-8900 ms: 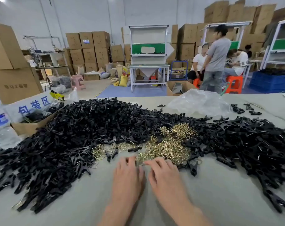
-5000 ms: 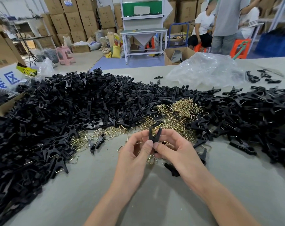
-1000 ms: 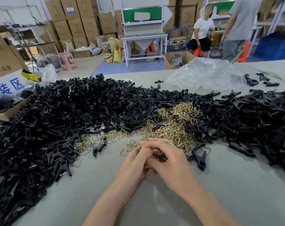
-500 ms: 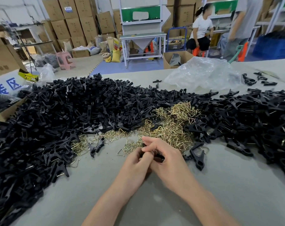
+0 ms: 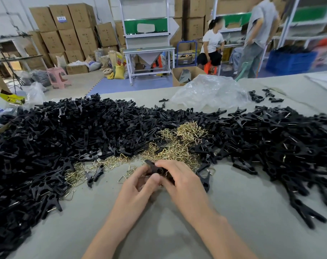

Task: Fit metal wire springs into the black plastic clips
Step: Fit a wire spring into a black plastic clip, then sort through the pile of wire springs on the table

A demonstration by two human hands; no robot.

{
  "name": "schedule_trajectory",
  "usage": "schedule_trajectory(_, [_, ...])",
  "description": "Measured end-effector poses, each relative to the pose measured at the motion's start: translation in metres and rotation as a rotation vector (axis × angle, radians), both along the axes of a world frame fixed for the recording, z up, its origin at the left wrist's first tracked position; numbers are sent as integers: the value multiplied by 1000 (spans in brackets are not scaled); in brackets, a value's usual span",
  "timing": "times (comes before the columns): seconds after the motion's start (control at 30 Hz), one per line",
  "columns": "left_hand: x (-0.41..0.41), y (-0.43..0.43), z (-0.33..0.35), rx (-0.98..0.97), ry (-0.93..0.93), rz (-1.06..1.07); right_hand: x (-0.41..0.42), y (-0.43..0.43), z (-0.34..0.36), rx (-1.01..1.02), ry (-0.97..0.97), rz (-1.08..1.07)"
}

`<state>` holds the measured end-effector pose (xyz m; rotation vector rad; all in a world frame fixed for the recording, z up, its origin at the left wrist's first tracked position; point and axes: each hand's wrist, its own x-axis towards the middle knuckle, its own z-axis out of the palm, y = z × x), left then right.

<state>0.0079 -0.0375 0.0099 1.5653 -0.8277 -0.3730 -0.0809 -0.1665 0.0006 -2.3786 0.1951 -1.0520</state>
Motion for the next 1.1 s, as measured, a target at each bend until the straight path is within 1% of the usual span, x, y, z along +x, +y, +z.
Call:
schedule_trajectory(0.03, [0, 0, 0, -18, 43, 17, -4, -2, 3, 66, 0, -52])
schedule_trajectory(0.1, [0, 0, -2, -41, 115, 34, -14, -14, 13, 286, -41, -136])
schedule_trajectory(0.17, [0, 1, -3, -73, 188, 20, -29, -40, 32, 464, -196, -198])
schedule_trajectory(0.23, [-1, 1, -3, -97, 226, 18, -42, -82, 60, 607, -408, -318])
schedule_trajectory(0.27, [-1, 1, -4, -92, 221, 21, -47, -105, 75, 727, -502, -378])
schedule_trajectory(0.3, [-3, 1, -3, -85, 216, 26, -51, -126, 89, 890, -564, -417])
schedule_trajectory(0.33, [-3, 1, -3, -71, 213, 39, -54, -142, 100, 1058, -572, -434])
schedule_trajectory(0.37, [-4, 1, -2, -55, 204, 52, -56, -152, 105, 1166, -528, -442])
schedule_trajectory(0.4, [-5, 0, -2, -37, 188, 71, -57, -153, 106, 1207, -450, -452])
schedule_trajectory(0.47, [-5, -1, -1, 2, 98, 160, -53, -136, 99, 1157, -301, -450])
schedule_trajectory(0.57, [7, -1, -6, 119, -152, 376, -35, -86, 73, 951, -151, -331])
schedule_trajectory(0.67, [31, 9, -11, 358, -488, 670, -5, -36, 48, 758, 4, -163])
schedule_trajectory(0.7, [40, 15, -13, 451, -579, 757, 4, -21, 41, 685, 49, -102])
schedule_trajectory(0.73, [49, 22, -14, 538, -624, 829, 13, -9, 35, 601, 80, -56])
schedule_trajectory(0.77, [56, 30, -14, 601, -614, 876, 20, 1, 29, 512, 99, -31])
schedule_trajectory(0.8, [63, 35, -14, 647, -566, 898, 26, 9, 24, 429, 116, -21])
schedule_trajectory(0.87, [73, 40, -14, 750, -482, 886, 33, 19, 15, 238, 150, -27])
schedule_trajectory(0.97, [79, 40, -14, 845, -540, 842, 35, 22, 6, -109, 189, -114])
schedule_trajectory(1.03, [80, 41, -13, 853, -537, 821, 32, 19, 2, -203, 181, -188])
schedule_trajectory(1.1, [80, 42, -12, 852, -517, 804, 29, 15, -1, -220, 189, -240])
